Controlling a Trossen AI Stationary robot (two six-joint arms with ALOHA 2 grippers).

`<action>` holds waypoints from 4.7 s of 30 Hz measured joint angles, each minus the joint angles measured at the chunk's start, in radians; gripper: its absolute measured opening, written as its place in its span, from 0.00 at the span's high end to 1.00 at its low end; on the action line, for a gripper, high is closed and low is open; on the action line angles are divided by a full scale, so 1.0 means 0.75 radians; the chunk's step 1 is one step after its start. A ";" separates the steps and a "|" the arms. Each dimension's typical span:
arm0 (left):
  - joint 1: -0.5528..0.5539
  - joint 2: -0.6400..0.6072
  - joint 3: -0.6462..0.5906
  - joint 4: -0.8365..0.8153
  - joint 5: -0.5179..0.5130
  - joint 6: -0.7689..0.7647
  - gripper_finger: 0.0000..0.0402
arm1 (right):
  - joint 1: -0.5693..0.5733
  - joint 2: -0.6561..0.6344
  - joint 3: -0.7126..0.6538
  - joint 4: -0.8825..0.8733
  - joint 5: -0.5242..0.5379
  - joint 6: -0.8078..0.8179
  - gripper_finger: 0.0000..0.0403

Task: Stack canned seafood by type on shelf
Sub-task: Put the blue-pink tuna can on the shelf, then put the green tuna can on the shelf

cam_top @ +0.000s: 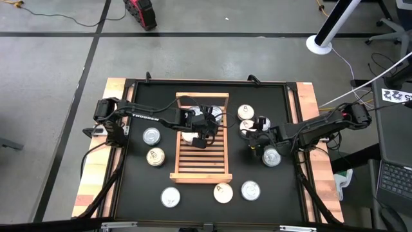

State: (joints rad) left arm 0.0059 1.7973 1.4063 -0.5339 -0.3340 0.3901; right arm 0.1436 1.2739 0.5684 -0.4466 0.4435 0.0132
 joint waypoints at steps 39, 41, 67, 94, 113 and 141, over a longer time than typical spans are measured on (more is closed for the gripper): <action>-0.001 0.000 0.000 0.005 0.001 -0.098 0.67 | 0.000 0.024 -0.052 0.161 -0.007 0.000 0.95; -0.001 0.000 0.000 0.005 0.001 -0.098 0.67 | 0.001 0.024 -0.052 0.165 -0.008 0.000 0.98; -0.036 -0.069 0.000 -0.007 0.001 -0.104 0.67 | -0.001 0.030 -0.058 0.575 -0.079 0.002 1.00; -0.035 -0.129 0.000 -0.010 0.000 -0.100 0.67 | 0.000 0.166 -0.053 1.110 -0.223 -0.124 1.00; -0.081 -0.134 0.000 -0.020 -0.001 -0.087 0.67 | 0.000 0.583 0.220 1.158 -0.255 -0.384 1.00; -0.282 -0.360 -0.001 -0.908 0.029 -1.063 0.67 | -0.001 0.592 0.229 1.142 -0.184 -0.445 0.69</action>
State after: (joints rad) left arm -0.2054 1.5276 1.4059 -1.2146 -0.3126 -0.4069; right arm 0.1432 1.7176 0.7403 0.4099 0.3054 -0.3206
